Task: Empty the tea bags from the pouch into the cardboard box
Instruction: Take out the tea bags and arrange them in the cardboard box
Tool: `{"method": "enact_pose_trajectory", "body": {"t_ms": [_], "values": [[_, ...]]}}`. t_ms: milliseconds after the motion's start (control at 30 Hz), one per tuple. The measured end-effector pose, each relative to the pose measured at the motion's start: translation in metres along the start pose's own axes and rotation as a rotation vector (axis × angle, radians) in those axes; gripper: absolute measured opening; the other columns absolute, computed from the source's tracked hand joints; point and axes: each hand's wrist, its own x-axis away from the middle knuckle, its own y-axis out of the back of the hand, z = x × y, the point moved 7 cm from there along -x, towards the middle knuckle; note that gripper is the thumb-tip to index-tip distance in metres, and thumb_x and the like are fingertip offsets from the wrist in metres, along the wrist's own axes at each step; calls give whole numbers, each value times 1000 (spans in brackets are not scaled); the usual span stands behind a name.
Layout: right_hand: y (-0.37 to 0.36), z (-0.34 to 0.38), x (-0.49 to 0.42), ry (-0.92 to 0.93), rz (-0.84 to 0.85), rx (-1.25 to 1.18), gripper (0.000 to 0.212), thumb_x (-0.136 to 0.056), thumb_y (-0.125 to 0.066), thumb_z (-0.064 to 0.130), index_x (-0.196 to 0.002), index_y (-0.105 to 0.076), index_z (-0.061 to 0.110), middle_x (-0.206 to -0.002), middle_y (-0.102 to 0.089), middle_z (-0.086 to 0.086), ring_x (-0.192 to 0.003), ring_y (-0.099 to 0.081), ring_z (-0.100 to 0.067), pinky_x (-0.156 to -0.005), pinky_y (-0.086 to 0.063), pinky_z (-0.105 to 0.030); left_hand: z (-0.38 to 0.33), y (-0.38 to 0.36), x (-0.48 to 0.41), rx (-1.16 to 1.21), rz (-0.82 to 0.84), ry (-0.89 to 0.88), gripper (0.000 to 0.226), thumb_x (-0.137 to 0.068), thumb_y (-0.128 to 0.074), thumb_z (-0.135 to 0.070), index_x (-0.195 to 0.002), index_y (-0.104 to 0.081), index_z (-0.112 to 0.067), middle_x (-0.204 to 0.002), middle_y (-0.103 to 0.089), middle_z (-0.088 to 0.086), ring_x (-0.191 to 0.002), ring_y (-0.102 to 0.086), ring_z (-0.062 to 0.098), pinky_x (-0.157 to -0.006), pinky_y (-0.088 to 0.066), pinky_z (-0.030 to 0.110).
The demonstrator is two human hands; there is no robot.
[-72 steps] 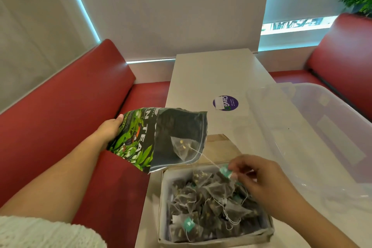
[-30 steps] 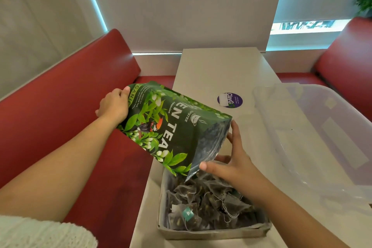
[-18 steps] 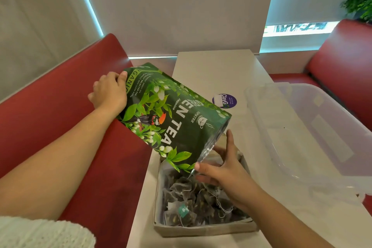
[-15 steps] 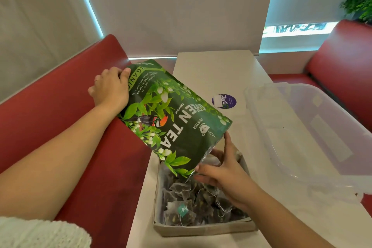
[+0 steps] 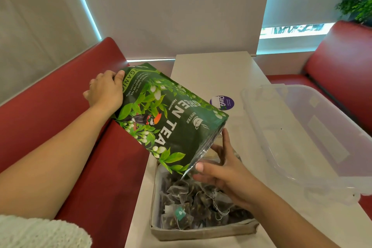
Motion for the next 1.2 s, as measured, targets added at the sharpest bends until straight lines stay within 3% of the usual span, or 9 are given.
{"method": "enact_pose_trajectory", "body": {"t_ms": [167,433,500,600,667,767,833,1100,1200], "values": [[-2,14,-4,84,-43,32,117,-56,-90,24,-134,-12,66,-143,-37,9,-110,-63,-30,-87,-51,-57,3,-2,4,-7,11,6,50,-97,-30,-51,-118,-57,-14,-125,-54,17,-122,-42,39,-95,-31,54],[3,5,-6,132,-170,27,103,-63,-85,7,-137,-26,49,-129,-57,8,-112,-63,-23,-83,-55,-52,-3,6,16,94,-30,-48,45,-98,-33,-49,-115,-57,-16,-124,-54,15,-122,-41,37,-96,-31,51],[4,5,-8,139,-198,36,109,-62,-85,6,-139,-22,51,-129,-56,9,-111,-63,-23,-82,-56,-52,-1,3,15,92,-25,-40,45,-98,-33,-49,-116,-57,-16,-124,-54,15,-122,-42,37,-96,-31,51],[5,-4,-12,67,-218,37,122,-67,-82,5,-141,2,55,-127,-49,11,-99,-69,-21,-80,-57,-47,9,-11,15,19,52,14,47,-97,-32,-50,-117,-57,-15,-127,-53,16,-123,-42,38,-96,-31,53],[7,-6,-12,53,-223,-2,124,-69,-79,2,-141,8,53,-123,-50,14,-95,-70,-20,-81,-57,-48,10,-12,16,27,46,15,47,-97,-32,-50,-117,-57,-15,-127,-53,16,-123,-41,38,-96,-30,53],[8,-4,-15,98,-206,-54,120,-66,-81,-1,-140,-7,57,-135,-49,5,-105,-66,-26,-79,-55,-56,-3,4,13,67,-29,-60,46,-98,-33,-49,-117,-57,-15,-125,-53,16,-123,-41,37,-96,-31,52],[9,-8,-17,81,-208,-81,119,-66,-81,0,-141,-8,55,-138,-48,3,-107,-65,-27,-79,-55,-55,-13,14,11,68,-58,-99,45,-97,-34,-49,-117,-57,-15,-125,-53,15,-123,-41,37,-97,-30,52],[-2,-12,-29,86,-165,-144,98,-69,-80,1,-136,-25,48,-130,-59,-1,-109,-63,-30,-85,-50,-63,-37,39,1,-7,-132,-228,44,-95,-35,-51,-110,-59,-18,-119,-57,14,-117,-45,38,-94,-33,51],[-6,-10,-31,79,-172,-155,83,-71,-76,1,-133,-32,35,-124,-64,-3,-106,-65,-29,-80,-55,-55,-47,46,6,-23,-181,-278,43,-95,-36,-50,-111,-59,-17,-117,-57,14,-115,-46,37,-94,-33,50]]}}
